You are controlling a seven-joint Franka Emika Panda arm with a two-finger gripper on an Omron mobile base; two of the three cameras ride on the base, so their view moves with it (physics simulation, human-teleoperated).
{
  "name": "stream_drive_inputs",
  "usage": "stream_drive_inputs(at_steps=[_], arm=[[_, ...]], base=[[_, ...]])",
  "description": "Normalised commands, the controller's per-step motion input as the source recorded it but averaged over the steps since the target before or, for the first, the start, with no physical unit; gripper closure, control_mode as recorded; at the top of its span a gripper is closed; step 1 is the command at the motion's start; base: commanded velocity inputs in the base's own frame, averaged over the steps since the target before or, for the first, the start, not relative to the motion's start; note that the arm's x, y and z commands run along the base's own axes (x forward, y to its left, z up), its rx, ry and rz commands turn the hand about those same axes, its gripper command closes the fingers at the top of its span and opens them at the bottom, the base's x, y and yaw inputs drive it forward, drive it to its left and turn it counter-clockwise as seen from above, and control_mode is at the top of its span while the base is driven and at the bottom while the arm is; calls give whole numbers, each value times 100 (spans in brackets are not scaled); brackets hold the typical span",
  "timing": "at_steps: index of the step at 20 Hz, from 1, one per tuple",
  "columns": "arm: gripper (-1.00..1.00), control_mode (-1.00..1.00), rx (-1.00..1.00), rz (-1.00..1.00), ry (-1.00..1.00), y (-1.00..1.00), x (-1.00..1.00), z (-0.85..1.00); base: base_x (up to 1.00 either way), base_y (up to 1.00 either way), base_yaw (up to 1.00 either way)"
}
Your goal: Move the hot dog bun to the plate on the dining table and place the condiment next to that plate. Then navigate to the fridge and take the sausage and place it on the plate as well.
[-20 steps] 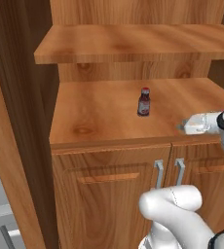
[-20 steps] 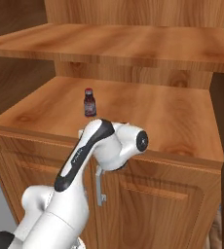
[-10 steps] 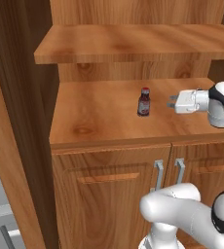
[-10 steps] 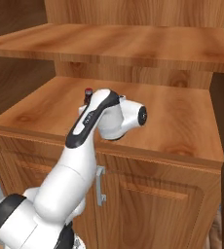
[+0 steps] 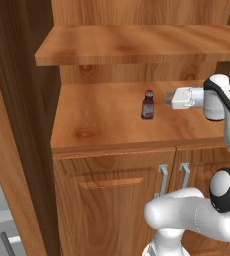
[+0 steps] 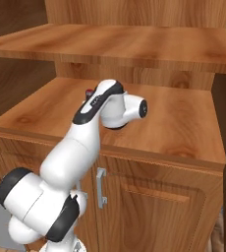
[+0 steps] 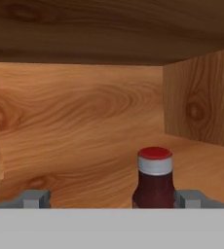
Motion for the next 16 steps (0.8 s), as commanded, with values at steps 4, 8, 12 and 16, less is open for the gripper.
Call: stream_drive_inputs(at_steps=[4,8,12,16], arm=[[-100,-100,2,0,0,5,36,-4],[-100,-100,0,1,0,16,13,-10],[-100,-100,0,1,-1,23,12,-10],[-100,-100,0,1,-2,20,25,-4]], base=[[0,0,0],[0,0,0],[0,0,0],[0,0,0]])
